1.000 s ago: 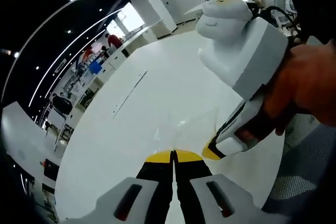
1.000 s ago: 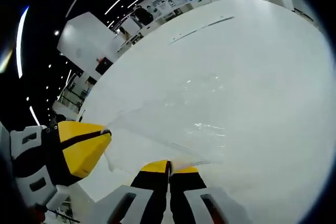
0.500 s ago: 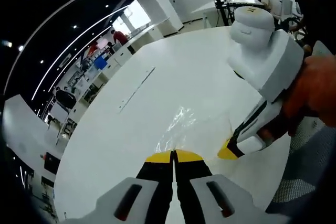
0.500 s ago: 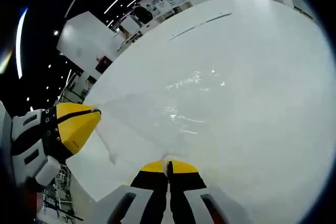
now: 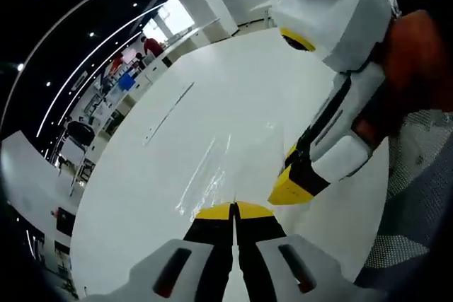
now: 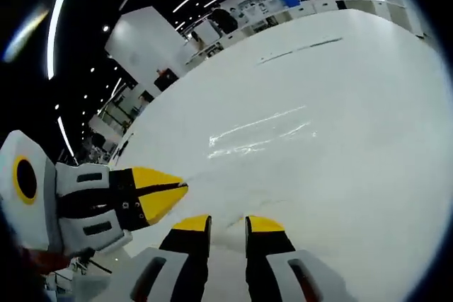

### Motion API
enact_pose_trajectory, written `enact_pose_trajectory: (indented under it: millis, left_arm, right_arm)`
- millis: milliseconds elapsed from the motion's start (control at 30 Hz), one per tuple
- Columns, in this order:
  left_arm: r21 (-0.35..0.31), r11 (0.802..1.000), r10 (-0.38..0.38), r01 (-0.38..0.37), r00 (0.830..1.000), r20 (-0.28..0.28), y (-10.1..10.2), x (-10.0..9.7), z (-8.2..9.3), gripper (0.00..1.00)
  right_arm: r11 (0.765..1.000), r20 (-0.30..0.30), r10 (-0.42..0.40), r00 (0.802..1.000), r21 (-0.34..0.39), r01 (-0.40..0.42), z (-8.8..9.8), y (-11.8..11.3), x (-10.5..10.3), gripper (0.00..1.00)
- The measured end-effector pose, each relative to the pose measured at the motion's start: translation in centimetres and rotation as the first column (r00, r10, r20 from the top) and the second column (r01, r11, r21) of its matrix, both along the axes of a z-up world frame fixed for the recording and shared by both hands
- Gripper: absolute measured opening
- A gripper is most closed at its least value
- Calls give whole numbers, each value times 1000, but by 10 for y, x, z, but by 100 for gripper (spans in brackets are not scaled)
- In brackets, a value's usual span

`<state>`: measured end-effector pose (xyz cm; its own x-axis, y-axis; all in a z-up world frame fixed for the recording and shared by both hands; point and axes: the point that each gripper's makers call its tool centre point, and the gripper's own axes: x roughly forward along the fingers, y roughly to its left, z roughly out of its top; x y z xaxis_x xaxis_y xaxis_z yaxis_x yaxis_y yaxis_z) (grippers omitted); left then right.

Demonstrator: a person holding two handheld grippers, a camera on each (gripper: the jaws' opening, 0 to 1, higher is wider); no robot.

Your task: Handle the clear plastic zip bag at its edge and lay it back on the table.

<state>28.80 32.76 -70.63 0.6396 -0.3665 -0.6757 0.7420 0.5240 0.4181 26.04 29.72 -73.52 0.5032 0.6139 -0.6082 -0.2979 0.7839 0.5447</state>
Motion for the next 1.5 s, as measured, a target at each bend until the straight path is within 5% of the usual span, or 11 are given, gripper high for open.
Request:
enact_pose_trajectory:
  millis: [600, 933, 1267, 1500]
  left_arm:
    - [26, 1000, 19, -17, 997, -80, -10, -2, -27, 1]
    - [-34, 995, 88, -95, 983, -158, -9, -21, -34, 17]
    - [-113, 982, 133, -153, 977, -167, -11, -37, -27, 36]
    - [-131, 971, 176, -198, 971, -159, -4, -48, -24, 39]
  right_arm:
    - [998, 57, 3, 998, 67, -7, 6, -45, -29, 31]
    - [993, 89, 18, 996, 117, -29, 13, -58, -41, 40]
    - [991, 119, 63, 991, 112, -77, 18, -60, -54, 48]
    - [985, 140, 135, 981, 85, -148, 15, -55, -54, 49]
